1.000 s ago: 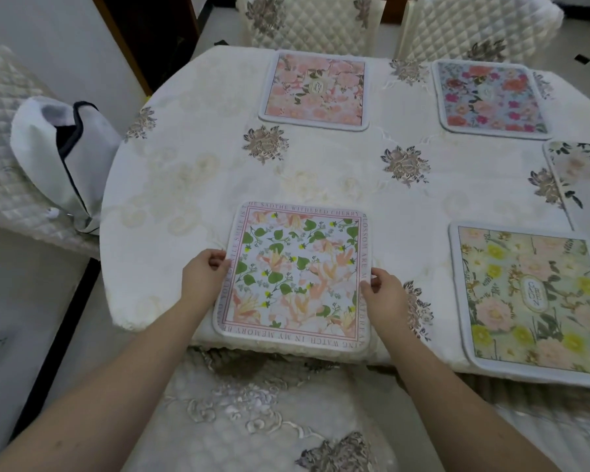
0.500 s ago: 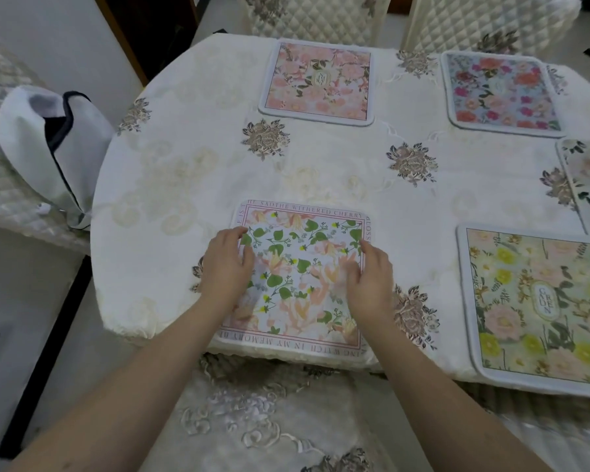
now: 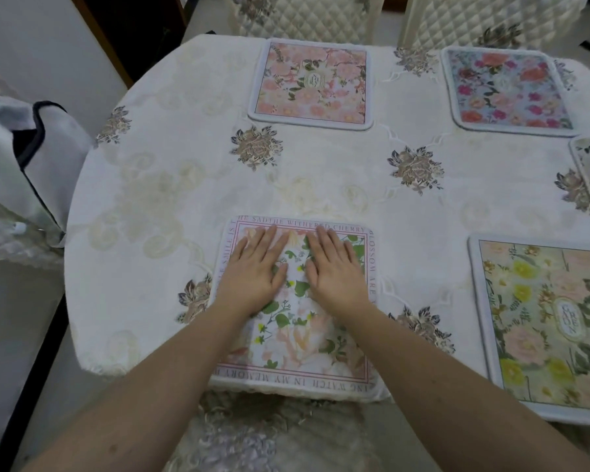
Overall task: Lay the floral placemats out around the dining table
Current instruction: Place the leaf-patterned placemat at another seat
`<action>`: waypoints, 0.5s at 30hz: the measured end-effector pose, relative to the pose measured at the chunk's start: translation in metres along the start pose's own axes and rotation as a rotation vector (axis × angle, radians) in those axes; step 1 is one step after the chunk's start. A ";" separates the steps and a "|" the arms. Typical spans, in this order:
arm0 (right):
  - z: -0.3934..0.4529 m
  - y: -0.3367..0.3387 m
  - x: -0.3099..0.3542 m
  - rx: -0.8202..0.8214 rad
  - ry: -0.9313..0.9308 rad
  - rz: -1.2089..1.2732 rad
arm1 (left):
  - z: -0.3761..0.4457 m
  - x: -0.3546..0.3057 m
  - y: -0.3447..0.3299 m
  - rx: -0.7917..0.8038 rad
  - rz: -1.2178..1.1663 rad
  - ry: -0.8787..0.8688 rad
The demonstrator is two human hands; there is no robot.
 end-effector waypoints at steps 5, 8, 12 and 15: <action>-0.006 0.001 -0.031 0.033 -0.108 -0.001 | -0.009 0.027 0.015 -0.021 -0.029 0.120; -0.013 0.002 -0.042 0.034 -0.185 0.010 | -0.017 0.041 0.021 -0.025 -0.035 0.174; -0.026 0.011 -0.039 0.066 -0.293 0.049 | -0.031 0.055 0.037 -0.065 -0.041 0.275; -0.048 0.021 -0.005 0.052 -0.261 0.128 | -0.051 0.024 0.041 -0.130 -0.105 0.176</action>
Point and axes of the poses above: each hand's wrist, its own z-axis towards the middle knuckle, its own y-axis out of the back of the hand, x = y × z, the point moved 2 cm from there along z, towards the middle knuckle, and after that the axes turned 14 degrees about -z, right-handed, at the moved point
